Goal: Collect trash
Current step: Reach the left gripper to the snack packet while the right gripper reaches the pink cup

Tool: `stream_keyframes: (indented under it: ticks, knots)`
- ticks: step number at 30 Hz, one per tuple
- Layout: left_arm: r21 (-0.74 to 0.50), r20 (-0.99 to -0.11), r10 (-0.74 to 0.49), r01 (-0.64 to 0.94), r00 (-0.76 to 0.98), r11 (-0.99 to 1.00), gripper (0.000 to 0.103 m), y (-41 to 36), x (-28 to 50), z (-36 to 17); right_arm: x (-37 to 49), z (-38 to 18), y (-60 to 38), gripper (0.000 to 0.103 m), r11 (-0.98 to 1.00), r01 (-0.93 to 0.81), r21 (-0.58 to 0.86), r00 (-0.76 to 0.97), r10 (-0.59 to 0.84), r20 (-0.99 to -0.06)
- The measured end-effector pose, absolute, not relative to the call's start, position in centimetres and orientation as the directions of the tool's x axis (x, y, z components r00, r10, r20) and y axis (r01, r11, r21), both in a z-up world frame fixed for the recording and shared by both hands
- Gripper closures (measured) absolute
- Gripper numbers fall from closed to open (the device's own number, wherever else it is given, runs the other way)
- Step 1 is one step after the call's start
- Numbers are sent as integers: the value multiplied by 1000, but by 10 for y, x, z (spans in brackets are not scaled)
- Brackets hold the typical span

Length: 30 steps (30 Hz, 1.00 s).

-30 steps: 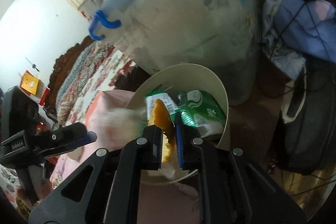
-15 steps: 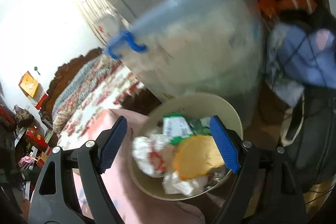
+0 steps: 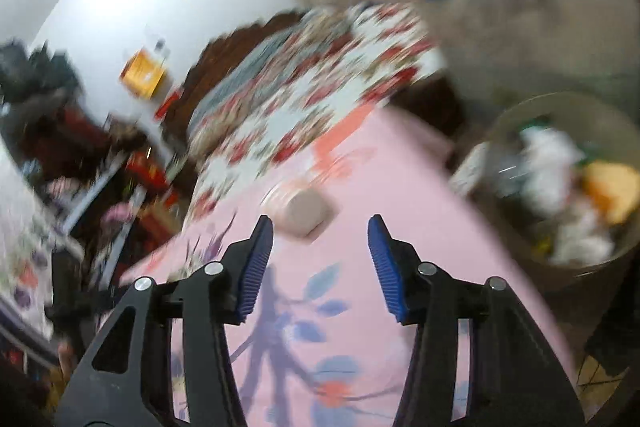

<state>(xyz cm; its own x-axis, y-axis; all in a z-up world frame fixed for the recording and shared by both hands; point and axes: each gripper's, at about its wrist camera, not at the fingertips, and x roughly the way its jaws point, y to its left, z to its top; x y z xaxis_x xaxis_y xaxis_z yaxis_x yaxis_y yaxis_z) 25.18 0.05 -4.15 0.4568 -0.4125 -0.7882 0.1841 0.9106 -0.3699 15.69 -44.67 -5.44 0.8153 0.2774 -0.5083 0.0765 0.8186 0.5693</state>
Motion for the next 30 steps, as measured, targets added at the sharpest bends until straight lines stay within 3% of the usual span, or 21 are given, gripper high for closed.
stream_keyframes:
  ticks: [4,5,6,8,12,16,17,18,20,21,22,30]
  knots:
    - [-254,-818,-339,237,465,938,29,0,285,-50,198,-60,-397,50,870,47,490,782,273,-560]
    - [-229,-829,-325,253,455,940,22,-4,293,-54,208,-61,-391,42,887,47,459,779,255,-573]
    - [-215,-838,-313,258,447,942,20,-7,297,-59,219,-62,-386,27,904,46,425,775,236,-586]
    - [-205,-853,-304,263,425,943,20,-13,305,-70,250,-66,-370,15,950,25,311,754,186,-630]
    - [-226,-877,-320,280,359,933,18,-16,310,-94,302,-80,-365,11,965,-19,260,685,202,-700]
    - [-236,-873,-331,284,359,929,17,-17,305,-98,338,-107,-379,13,905,14,426,614,328,-718]
    - [-221,-874,-320,288,367,932,28,-19,300,-97,342,-112,-378,25,892,13,451,599,354,-718]
    - [-183,-878,-291,295,380,938,37,-22,295,-96,343,-118,-374,29,882,2,471,581,383,-719]
    - [-97,-887,-220,301,406,949,72,-26,283,-96,334,-118,-363,34,887,-38,460,595,390,-703]
    - [-92,-888,-215,301,407,949,80,-25,280,-95,329,-116,-356,38,884,-65,463,590,408,-697]
    - [-105,-889,-225,300,398,948,99,-24,276,-95,323,-115,-350,39,881,-79,466,585,420,-694]
    - [-289,-867,-368,263,335,921,99,6,222,-93,237,-105,-277,41,811,-235,535,495,574,-652]
